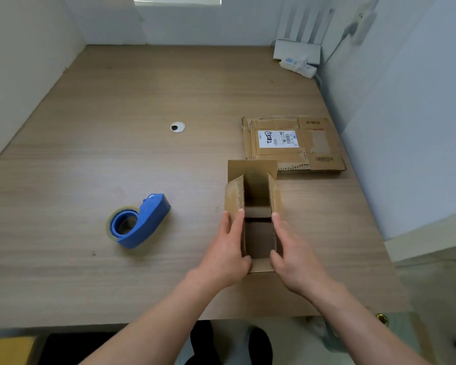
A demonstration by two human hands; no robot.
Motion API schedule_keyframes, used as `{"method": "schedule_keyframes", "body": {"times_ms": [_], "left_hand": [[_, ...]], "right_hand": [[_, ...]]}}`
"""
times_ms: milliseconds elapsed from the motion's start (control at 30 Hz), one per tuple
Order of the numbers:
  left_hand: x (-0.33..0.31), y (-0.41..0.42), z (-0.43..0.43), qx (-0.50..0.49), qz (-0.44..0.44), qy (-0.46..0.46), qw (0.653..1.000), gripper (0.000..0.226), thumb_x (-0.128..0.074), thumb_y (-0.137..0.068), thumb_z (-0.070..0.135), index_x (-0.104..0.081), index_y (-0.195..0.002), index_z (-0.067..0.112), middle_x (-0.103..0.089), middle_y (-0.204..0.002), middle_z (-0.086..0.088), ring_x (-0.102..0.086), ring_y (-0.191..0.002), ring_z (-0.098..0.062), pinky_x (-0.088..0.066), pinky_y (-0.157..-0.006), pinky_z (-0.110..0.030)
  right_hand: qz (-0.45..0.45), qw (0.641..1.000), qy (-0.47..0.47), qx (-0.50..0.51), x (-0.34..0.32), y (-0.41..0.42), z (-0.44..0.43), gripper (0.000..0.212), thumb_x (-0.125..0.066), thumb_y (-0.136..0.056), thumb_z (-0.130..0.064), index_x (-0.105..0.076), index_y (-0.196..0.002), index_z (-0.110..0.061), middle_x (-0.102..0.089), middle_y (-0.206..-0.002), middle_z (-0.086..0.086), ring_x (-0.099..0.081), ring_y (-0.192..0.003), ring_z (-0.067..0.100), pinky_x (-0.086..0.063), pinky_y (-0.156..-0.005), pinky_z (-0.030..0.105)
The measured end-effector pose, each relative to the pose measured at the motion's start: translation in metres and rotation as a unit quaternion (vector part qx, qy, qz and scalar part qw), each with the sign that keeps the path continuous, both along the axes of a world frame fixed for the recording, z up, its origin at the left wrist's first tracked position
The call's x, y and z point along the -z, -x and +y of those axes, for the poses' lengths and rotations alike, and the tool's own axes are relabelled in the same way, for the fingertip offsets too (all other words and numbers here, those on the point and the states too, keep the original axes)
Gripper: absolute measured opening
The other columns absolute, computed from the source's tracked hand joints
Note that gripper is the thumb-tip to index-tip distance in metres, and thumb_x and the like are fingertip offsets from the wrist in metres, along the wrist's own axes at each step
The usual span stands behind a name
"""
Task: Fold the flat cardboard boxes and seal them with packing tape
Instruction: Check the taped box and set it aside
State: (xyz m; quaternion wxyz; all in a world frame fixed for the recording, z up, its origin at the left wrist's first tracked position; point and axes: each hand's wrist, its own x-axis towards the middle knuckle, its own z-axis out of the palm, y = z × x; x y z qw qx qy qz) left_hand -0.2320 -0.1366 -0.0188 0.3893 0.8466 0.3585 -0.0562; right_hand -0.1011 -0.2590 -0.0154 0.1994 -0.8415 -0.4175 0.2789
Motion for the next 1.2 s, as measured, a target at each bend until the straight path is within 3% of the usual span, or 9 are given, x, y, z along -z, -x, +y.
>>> {"method": "schedule_keyframes", "body": {"times_ms": [133,300,500,667,767,867,1033,1200], "left_hand": [[0.003,0.002,-0.007,-0.026,-0.001,0.017,1.0,0.095,-0.058,-0.091,0.016,0.006,-0.157,0.035,0.012,-0.166,-0.001,-0.022,-0.149,-0.029,-0.028,-0.116,-0.033],[-0.003,0.005,-0.017,-0.07,-0.017,-0.011,0.997,0.081,-0.044,-0.095,0.01,0.001,-0.158,0.032,-0.001,-0.166,-0.007,-0.025,-0.147,-0.031,-0.031,-0.117,-0.036],[-0.022,0.022,-0.044,-0.166,-0.032,-0.058,0.984,0.082,-0.043,-0.091,0.008,-0.002,-0.159,0.031,-0.012,-0.164,-0.011,-0.038,-0.138,-0.036,-0.039,-0.11,-0.04],[-0.043,0.046,-0.072,-0.246,-0.052,-0.09,0.964,0.082,-0.041,-0.09,0.004,-0.003,-0.159,0.029,-0.01,-0.166,-0.008,-0.026,-0.146,-0.03,-0.033,-0.114,-0.037],[-0.059,0.07,-0.085,-0.292,-0.044,-0.109,0.949,0.081,-0.037,-0.089,0.008,-0.002,-0.159,0.029,-0.006,-0.167,-0.005,-0.018,-0.15,-0.026,-0.031,-0.114,-0.034],[-0.072,0.103,-0.098,-0.344,-0.037,-0.126,0.93,0.08,-0.032,-0.086,0.016,-0.001,-0.159,0.028,-0.008,-0.167,-0.004,-0.025,-0.147,-0.029,-0.032,-0.113,-0.035],[-0.093,0.17,-0.126,-0.443,-0.021,-0.139,0.886,0.078,-0.042,-0.095,0.009,-0.003,-0.159,0.029,-0.013,-0.163,-0.002,-0.04,-0.135,-0.032,-0.035,-0.109,-0.035],[-0.104,0.248,-0.162,-0.535,-0.023,-0.143,0.832,0.077,-0.042,-0.099,0.009,0.0,-0.159,0.031,-0.003,-0.166,-0.001,-0.033,-0.143,-0.027,-0.034,-0.111,-0.031]], "right_hand": [[0.001,1.0,0.0,0.028,0.007,0.003,-0.003,0.087,-0.057,-0.094,-0.015,-0.004,-0.159,-0.039,-0.017,-0.166,-0.005,-0.021,-0.151,0.014,-0.021,-0.124,0.034],[0.011,0.997,-0.07,0.017,0.004,0.005,-0.005,0.069,-0.045,-0.102,-0.008,-0.014,-0.157,-0.033,-0.022,-0.16,-0.012,-0.021,-0.151,0.011,-0.011,-0.116,0.016],[0.011,0.987,-0.153,-0.052,-0.011,0.009,-0.01,0.064,-0.044,-0.101,-0.004,-0.023,-0.157,-0.028,-0.023,-0.156,-0.018,-0.023,-0.15,0.008,-0.016,-0.119,0.019],[0.005,0.974,-0.18,-0.139,-0.035,0.02,-0.013,0.063,-0.044,-0.102,-0.005,-0.024,-0.158,-0.027,-0.03,-0.159,-0.011,-0.027,-0.147,0.007,-0.021,-0.12,0.022],[0.002,0.962,-0.196,-0.191,-0.05,0.037,-0.008,0.064,-0.045,-0.1,-0.003,-0.029,-0.157,-0.026,-0.034,-0.159,-0.005,-0.029,-0.148,0.011,-0.022,-0.121,0.027],[0.008,0.945,-0.201,-0.258,-0.059,0.065,0.0,0.064,-0.045,-0.099,-0.002,-0.029,-0.157,-0.026,-0.036,-0.159,-0.004,-0.03,-0.149,0.014,-0.025,-0.122,0.033],[0.021,0.915,-0.201,-0.35,-0.073,0.134,0.009,0.065,-0.043,-0.1,-0.002,-0.028,-0.157,-0.027,-0.035,-0.159,-0.004,-0.031,-0.148,0.014,-0.021,-0.117,0.02],[0.041,0.875,-0.203,-0.438,-0.083,0.22,0.008,0.066,-0.044,-0.097,0.002,-0.031,-0.156,-0.024,-0.033,-0.159,-0.006,-0.031,-0.148,0.013,-0.019,-0.113,0.013]]}}
